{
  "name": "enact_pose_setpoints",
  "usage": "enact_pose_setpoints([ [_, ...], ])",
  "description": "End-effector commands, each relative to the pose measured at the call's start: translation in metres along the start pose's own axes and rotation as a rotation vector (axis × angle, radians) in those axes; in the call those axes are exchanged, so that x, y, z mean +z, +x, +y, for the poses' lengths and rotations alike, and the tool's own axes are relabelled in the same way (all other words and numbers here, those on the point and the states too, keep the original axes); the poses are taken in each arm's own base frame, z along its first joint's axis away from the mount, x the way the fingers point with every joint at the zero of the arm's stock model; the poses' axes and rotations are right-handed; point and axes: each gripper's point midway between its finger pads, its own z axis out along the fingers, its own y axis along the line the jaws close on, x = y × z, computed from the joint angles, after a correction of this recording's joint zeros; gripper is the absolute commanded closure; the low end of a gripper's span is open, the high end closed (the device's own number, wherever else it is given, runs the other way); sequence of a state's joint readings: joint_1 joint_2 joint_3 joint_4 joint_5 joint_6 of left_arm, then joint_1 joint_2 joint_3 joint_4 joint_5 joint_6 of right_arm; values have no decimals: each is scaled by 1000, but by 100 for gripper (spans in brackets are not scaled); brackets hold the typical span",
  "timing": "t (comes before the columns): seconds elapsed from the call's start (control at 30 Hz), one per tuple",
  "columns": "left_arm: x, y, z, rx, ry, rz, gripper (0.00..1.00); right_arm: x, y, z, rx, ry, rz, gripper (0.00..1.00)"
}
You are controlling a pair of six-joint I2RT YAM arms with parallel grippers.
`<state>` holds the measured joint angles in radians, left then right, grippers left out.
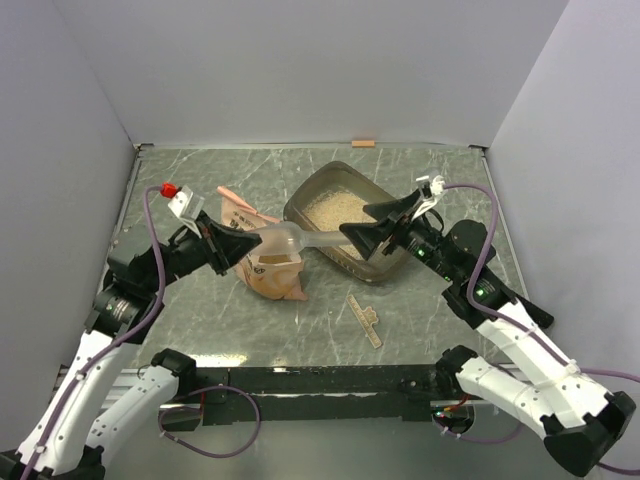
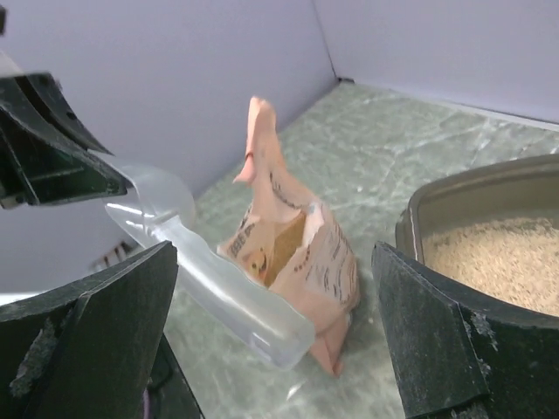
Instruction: Fill the litter box with clean litter
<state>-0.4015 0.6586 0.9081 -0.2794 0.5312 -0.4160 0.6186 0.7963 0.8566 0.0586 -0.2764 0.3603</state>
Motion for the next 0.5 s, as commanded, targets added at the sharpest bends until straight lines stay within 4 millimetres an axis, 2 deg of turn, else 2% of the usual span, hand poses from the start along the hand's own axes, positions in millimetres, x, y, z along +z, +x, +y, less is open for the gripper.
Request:
enact_pose_setpoints([
  [0.0, 12, -13, 0, -51, 68, -48, 99, 5, -30, 6, 43, -129, -167, 2],
  [0.07, 15, -5, 1, -67, 118, -27, 99, 7, -31, 0, 56, -135, -188, 1],
  [0.13, 18, -12, 8, -79, 147, -44, 99, 8, -28, -1, 66, -154, -194, 1],
  [0.3, 20, -9, 16, -104, 205, -22, 99, 4, -20, -2, 79, -211, -200, 1],
  [0.47, 15, -3, 14, -136, 279, -11, 99, 4, -6, -5, 97, -256, -159, 1],
])
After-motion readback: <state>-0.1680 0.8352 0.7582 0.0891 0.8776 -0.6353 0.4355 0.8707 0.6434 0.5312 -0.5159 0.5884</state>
